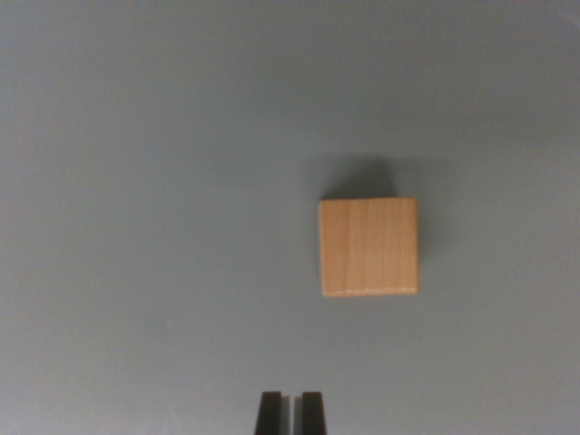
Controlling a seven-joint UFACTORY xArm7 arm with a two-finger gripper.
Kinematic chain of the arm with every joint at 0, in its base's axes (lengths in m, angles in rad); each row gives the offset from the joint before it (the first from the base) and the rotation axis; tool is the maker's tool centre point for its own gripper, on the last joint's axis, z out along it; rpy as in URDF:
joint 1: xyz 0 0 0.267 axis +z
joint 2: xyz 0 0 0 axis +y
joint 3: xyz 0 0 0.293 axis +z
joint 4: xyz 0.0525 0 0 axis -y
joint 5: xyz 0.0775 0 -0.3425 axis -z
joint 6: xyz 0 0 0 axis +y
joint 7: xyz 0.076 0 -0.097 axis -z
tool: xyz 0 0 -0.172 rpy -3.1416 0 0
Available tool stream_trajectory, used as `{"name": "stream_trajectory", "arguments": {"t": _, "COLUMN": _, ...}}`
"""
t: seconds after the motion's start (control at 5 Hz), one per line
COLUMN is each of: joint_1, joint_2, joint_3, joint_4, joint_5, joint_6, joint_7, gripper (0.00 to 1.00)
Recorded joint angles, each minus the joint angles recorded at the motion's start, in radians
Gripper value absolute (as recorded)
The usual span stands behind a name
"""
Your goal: Push wooden cube
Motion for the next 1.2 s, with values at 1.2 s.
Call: {"name": "stream_trajectory", "arguments": {"t": 1.2, "joint_1": -0.0117, "joint_2": 0.032, "joint_3": -0.018, "joint_4": -0.095, "joint_5": 0.0001, "joint_6": -0.135, "joint_7": -0.041, "gripper": 0.00}}
